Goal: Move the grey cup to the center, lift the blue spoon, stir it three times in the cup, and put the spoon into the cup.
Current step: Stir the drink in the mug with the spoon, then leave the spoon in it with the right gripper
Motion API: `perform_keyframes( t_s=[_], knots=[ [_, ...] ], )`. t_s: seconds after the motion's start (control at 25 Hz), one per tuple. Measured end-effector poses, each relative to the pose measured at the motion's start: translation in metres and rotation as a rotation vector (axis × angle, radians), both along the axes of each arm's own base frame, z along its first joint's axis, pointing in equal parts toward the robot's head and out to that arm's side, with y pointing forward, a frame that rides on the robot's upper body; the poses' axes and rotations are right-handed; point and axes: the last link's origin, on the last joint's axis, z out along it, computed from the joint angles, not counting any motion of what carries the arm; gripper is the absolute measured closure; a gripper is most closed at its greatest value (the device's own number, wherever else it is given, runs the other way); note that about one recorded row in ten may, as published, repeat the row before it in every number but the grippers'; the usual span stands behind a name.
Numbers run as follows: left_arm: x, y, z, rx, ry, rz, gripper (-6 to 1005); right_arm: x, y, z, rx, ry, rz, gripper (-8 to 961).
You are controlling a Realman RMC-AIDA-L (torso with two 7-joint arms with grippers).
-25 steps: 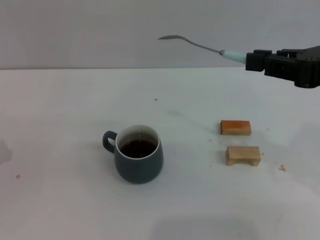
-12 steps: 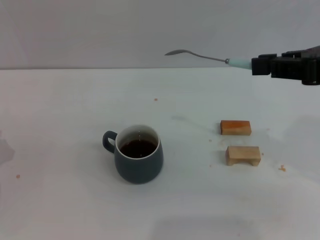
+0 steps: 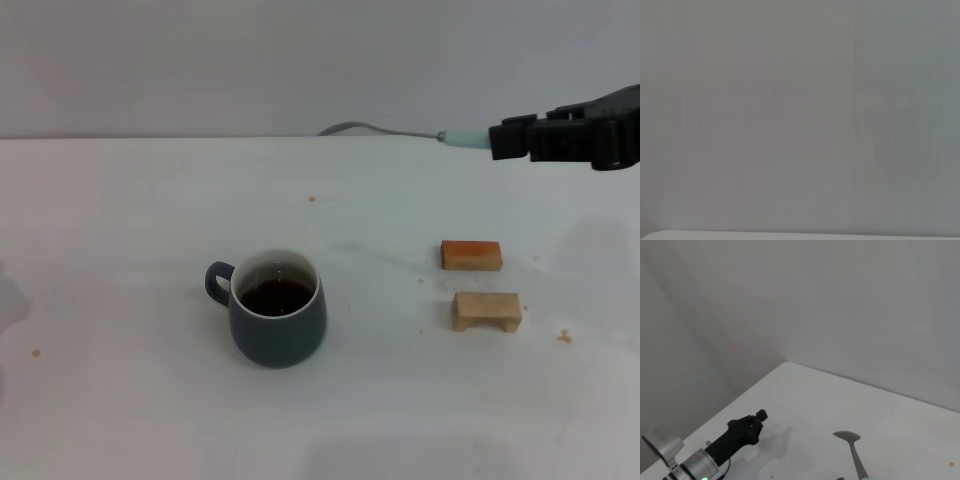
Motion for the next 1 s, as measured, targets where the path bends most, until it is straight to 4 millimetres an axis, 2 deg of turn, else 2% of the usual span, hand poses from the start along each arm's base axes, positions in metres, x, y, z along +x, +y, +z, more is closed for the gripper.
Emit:
perform_keyframes(
  t_s=[0.44,1.0],
  knots=[
    [0.0,-0.001,-0.002,-0.003,0.007,0.003,998,-0.012,0.008,-0.008,-0.112,0.005,0.051,795],
    [0.0,0.0,-0.003,-0.007,0.012,0.004,998,-0.01,0.027,-0.012,-0.177,0.01,0.009,795]
  ],
)
